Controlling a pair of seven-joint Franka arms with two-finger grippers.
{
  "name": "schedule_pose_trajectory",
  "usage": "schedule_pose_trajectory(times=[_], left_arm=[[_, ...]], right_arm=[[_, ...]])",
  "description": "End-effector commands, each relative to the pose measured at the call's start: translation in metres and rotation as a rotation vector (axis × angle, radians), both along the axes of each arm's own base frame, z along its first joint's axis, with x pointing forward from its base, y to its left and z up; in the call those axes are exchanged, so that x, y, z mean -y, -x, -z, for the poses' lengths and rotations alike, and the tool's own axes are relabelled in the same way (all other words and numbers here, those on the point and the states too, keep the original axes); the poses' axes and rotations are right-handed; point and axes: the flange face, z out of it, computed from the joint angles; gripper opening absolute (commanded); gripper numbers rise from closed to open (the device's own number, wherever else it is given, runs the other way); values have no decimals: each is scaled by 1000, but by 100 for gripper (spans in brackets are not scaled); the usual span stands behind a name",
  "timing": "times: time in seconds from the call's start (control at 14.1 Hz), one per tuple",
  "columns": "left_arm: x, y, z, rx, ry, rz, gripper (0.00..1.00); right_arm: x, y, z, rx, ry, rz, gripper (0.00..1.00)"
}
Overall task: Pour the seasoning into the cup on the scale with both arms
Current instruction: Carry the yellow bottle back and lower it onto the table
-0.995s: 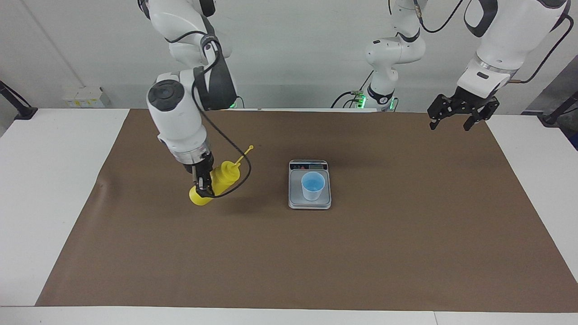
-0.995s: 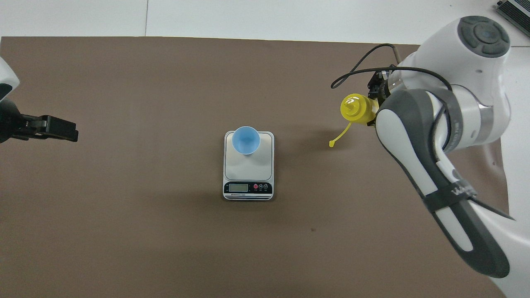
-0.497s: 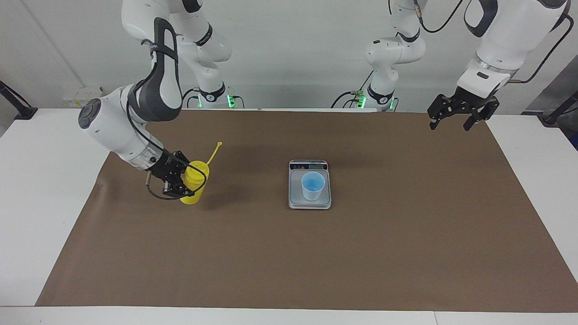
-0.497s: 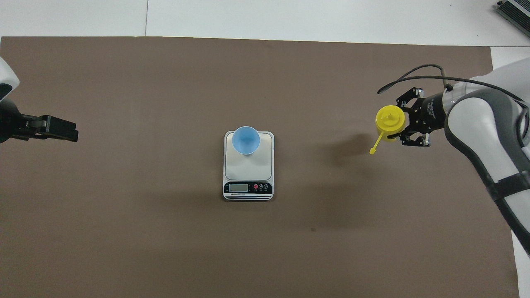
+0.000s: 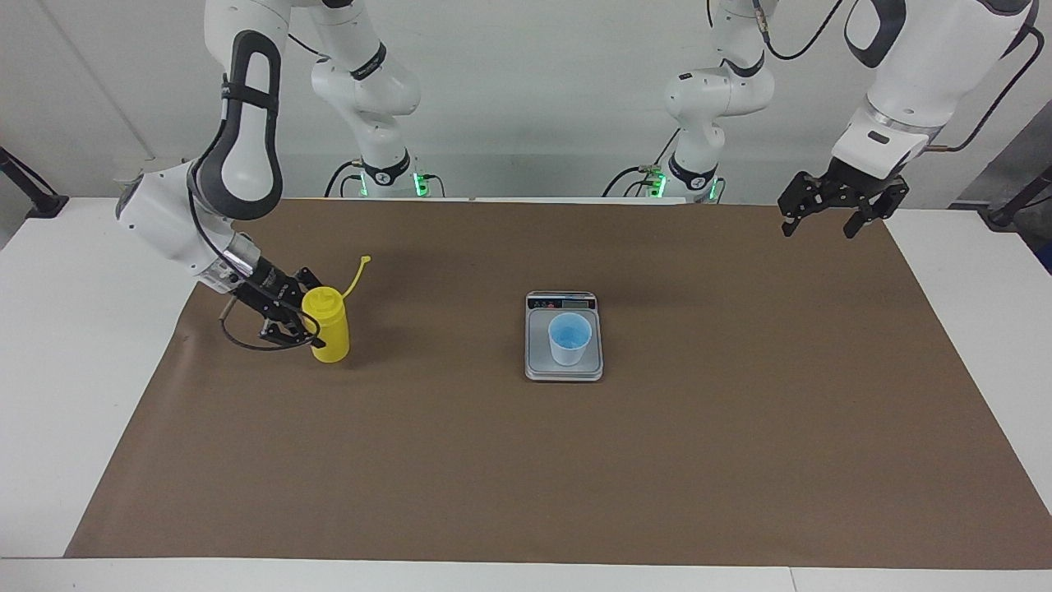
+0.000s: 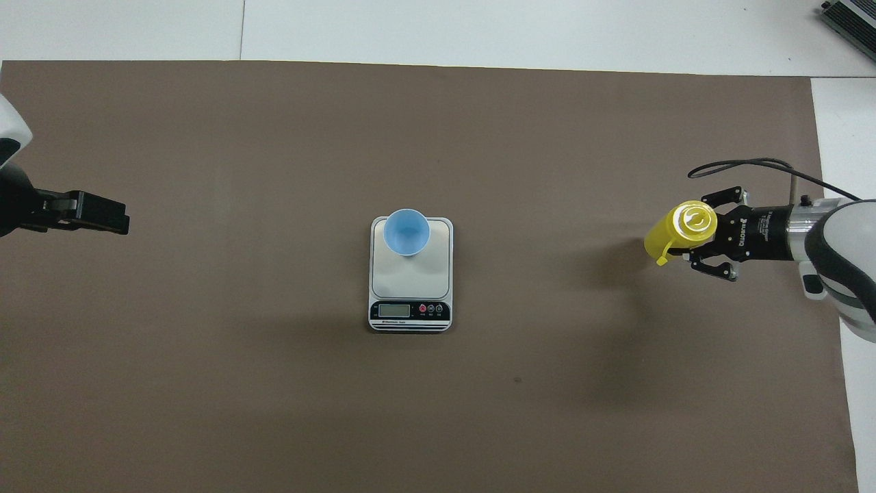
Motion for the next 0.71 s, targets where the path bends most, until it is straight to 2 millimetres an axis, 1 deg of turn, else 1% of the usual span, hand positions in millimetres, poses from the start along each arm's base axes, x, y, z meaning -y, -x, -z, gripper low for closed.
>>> schedule_pose_trajectory(times=[0.0,0.07,0.14,0.21,0.28,0.36,0.5,0.64], left_arm=[[-3,4,0,-10,4,-1,100],[-3,4,0,-10,4,-1,100],[-3,4,0,-10,4,-1,100],[-3,4,0,-10,4,-1,100],[-3,4,0,-10,4,-1,100],[-3,4,0,-10,4,-1,100],[-3,4,0,-10,4,-1,100],[-3,4,0,-10,4,-1,100]], right_arm=[[5,29,4,48,-34,107,1],[7,36,11,63,-46,134,12],[6,38,15,71,-58,142,27],[7,39,15,70,-61,140,39],[7,38,14,72,-62,138,63],[8,37,14,82,-53,137,94],[14,33,10,100,-47,133,100],[27,33,4,112,-27,142,100]])
